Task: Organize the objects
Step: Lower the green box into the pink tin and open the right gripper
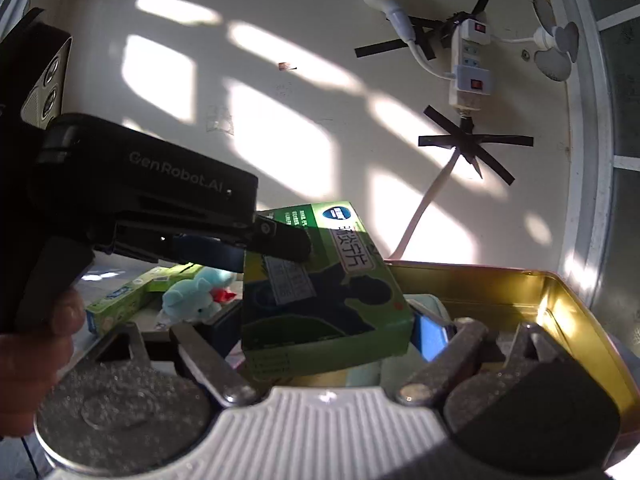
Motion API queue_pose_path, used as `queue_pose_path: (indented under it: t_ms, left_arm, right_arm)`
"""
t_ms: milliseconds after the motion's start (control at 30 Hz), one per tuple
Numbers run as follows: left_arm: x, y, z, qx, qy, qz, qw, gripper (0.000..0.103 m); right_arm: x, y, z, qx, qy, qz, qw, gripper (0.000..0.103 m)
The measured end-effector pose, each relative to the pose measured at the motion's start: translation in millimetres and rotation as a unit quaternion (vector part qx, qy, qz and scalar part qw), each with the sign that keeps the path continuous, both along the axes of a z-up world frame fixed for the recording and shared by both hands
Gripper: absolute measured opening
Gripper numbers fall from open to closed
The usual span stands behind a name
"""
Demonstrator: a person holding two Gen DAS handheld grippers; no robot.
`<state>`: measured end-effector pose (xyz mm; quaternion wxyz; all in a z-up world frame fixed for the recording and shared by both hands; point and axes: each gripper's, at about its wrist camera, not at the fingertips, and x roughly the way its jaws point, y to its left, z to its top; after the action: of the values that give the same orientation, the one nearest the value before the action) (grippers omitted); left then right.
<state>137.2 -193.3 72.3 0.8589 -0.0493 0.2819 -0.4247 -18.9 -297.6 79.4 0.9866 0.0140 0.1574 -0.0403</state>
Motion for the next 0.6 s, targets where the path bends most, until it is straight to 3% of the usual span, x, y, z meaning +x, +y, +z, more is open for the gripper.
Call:
queue_pose_path:
  t_ms: [267, 333, 600]
  left_arm:
    - [2, -74, -15, 0.060, -0.003, -0.022, 0.9979, 0.054]
    - [0, -77, -16, 0.068, -0.010, -0.018, 0.9975, 0.054]
    - [-7, -51, -14, 0.090, -0.031, 0.031, 0.9950, 0.054]
  right_arm:
    - [21, -43, -18, -0.011, 0.034, -0.088, 0.995, 0.087]
    - [21, -52, -19, -0.010, 0.029, -0.112, 0.993, 0.094]
    - [1, -50, -20, 0.019, 0.002, -0.117, 0.993, 0.090]
